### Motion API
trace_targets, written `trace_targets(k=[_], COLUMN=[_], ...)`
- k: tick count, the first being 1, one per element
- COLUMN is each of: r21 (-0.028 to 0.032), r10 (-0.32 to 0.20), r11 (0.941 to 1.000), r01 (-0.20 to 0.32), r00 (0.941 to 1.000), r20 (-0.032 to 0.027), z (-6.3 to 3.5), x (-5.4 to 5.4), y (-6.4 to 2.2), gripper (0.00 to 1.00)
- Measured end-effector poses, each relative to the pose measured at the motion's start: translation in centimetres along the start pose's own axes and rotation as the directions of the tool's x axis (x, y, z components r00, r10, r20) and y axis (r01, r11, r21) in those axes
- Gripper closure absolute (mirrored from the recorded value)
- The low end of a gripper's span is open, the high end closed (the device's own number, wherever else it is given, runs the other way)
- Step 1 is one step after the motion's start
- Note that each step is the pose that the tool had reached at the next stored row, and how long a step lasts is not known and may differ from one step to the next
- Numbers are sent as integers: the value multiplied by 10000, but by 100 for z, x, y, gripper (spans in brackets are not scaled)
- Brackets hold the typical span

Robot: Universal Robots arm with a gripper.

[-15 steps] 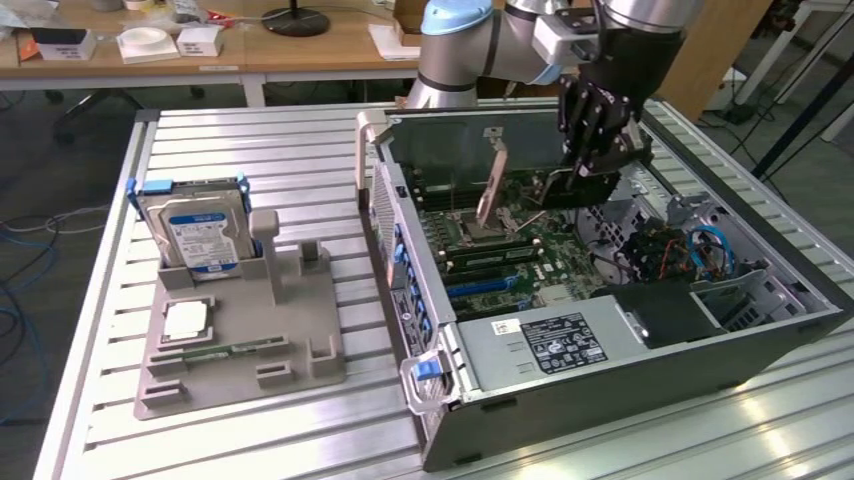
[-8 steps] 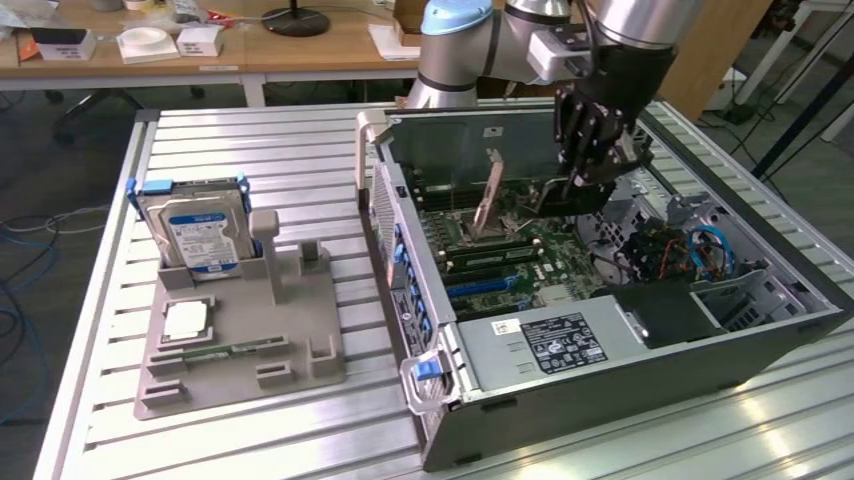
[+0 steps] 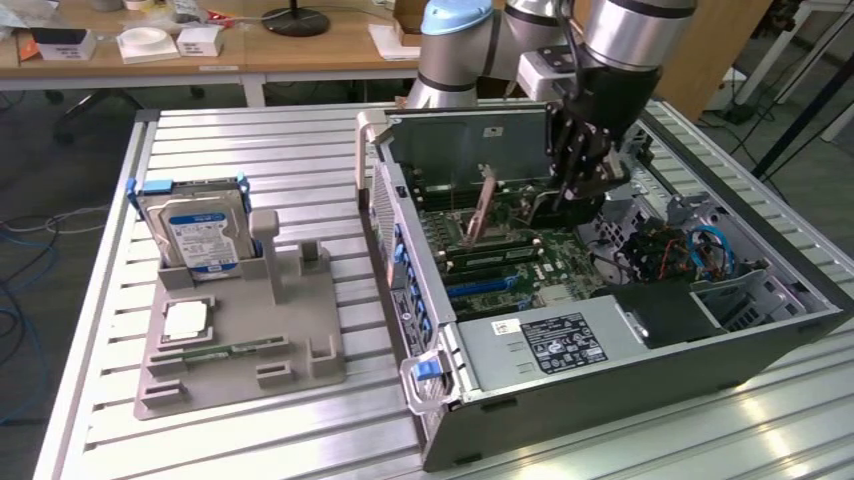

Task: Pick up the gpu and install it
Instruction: 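Insert the gpu into the slot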

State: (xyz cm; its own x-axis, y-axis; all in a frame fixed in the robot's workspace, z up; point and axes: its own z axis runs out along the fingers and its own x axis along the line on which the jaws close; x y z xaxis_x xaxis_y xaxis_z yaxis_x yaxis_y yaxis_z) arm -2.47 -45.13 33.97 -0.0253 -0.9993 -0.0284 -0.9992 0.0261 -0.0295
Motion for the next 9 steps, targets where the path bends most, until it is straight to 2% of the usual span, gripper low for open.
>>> trace_targets(k=[5,7,9], r21=[0,2,2], r10=[0,-4,-4], r11=[10000,10000,10000], r01=[0,4,4], r00=[10000,10000,10000], r20=[-5,-79,-94], z=[83,87,88], x=[5,5,6], y=[22,22,22], gripper=[74,74,74])
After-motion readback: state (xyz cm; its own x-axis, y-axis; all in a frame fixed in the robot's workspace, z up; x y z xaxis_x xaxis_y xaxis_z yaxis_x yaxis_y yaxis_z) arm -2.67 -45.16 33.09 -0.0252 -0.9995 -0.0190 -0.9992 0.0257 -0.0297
